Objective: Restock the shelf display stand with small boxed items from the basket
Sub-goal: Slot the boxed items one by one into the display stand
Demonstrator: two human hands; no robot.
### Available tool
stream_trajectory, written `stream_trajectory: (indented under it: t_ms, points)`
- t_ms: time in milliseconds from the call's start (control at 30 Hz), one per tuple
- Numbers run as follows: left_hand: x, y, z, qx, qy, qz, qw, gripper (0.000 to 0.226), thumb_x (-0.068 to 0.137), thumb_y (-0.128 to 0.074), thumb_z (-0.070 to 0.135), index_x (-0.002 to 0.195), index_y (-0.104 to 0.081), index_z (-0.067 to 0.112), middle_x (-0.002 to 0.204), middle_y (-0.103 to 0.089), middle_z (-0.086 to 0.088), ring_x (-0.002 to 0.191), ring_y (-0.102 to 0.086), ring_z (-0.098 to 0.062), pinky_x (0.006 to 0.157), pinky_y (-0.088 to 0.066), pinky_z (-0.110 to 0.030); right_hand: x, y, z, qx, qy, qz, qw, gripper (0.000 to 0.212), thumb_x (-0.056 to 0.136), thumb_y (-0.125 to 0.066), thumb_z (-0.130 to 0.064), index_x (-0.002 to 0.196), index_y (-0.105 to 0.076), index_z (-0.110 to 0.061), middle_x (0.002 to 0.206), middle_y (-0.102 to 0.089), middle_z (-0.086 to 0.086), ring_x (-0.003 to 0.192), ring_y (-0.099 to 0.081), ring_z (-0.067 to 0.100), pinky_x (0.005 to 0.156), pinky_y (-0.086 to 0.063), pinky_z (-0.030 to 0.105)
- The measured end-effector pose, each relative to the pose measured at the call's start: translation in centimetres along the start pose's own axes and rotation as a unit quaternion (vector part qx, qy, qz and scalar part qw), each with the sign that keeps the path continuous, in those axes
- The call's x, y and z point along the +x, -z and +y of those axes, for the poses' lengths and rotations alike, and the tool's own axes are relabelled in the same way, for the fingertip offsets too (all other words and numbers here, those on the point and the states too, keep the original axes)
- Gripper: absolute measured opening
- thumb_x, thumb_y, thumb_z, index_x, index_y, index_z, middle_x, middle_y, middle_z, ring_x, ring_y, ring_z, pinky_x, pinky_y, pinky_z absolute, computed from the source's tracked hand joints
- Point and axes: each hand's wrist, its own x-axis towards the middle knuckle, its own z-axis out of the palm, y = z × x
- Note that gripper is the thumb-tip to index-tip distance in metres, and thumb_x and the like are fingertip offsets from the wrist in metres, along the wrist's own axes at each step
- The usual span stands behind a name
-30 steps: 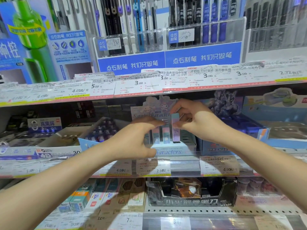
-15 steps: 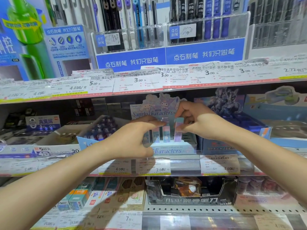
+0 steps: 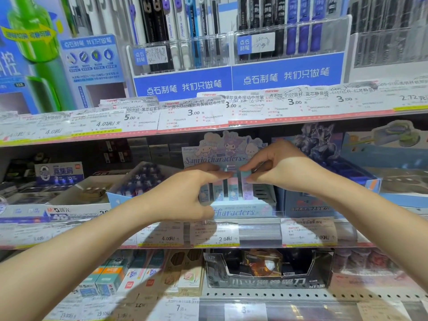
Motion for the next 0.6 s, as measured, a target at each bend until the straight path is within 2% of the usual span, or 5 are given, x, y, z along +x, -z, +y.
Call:
stream_trajectory:
  t_ms: [133,267,400,533,600]
  points:
    - [0.1,0.0,0.1,-0.004,-0.013,0.001,1.000,0.060,0.061,-0.056,0.043,0.108,-0.035,0.073,0.113,-0.068,-0.012,0.106,-0.063,-0.034,0.085,-0.052,-0.055,-0.2,-0.1,0.0,-0.017,-0.026,-0.030,0.999,0.024,0.066,-0.081,-0.011,0.089,-0.075,-0.015,0.084,-0.074,0.004,0.069,-0.064,0.006,0.075,-0.052,0.021]
    - [0.1,-0.2,0.0,-0.009,-0.030,0.004,0.999,0.062,0.063,-0.056,0.041,0.109,-0.032,0.075,0.111,-0.069,-0.011,0.103,-0.064,-0.034,0.083,-0.054,-0.053,0.0,-0.1,0.3,-0.019,-0.027,-0.045,0.998,0.025,0.066,-0.081,-0.012,0.090,-0.075,-0.014,0.076,-0.071,-0.002,0.054,-0.058,-0.010,0.065,-0.049,0.009]
    - [-0.1,0.0,0.1,-0.027,-0.047,0.011,0.999,0.064,0.063,-0.052,0.039,0.120,-0.039,0.063,0.114,-0.068,-0.009,0.104,-0.063,-0.034,0.086,-0.053,-0.050,-0.1,0.2,0.0,-0.012,-0.004,-0.056,0.998,0.017,0.074,-0.074,-0.011,0.091,-0.075,-0.011,0.088,-0.074,0.005,0.078,-0.068,0.010,0.082,-0.054,0.029]
    - [-0.8,0.4,0.7,-0.032,-0.045,0.057,0.997,0.055,0.077,-0.060,0.020,0.131,-0.052,0.028,0.118,-0.052,0.029,0.110,-0.052,0.001,0.093,-0.036,-0.003,-0.6,0.0,-0.5,-0.013,0.021,-0.037,0.999,0.013,0.077,-0.071,-0.018,0.089,-0.071,-0.022,0.090,-0.071,-0.004,0.087,-0.067,0.012,0.087,-0.053,0.038]
    - [-1.5,0.5,0.6,-0.047,-0.062,0.110,0.991,0.052,0.077,-0.058,0.024,0.129,-0.054,0.020,0.118,-0.057,0.020,0.111,-0.052,0.001,0.091,-0.037,-0.004,-1.2,-0.3,-0.8,-0.006,0.031,-0.014,0.999,0.022,0.078,-0.069,-0.023,0.099,-0.065,-0.027,0.095,-0.064,-0.012,0.092,-0.062,0.003,0.090,-0.052,0.035]
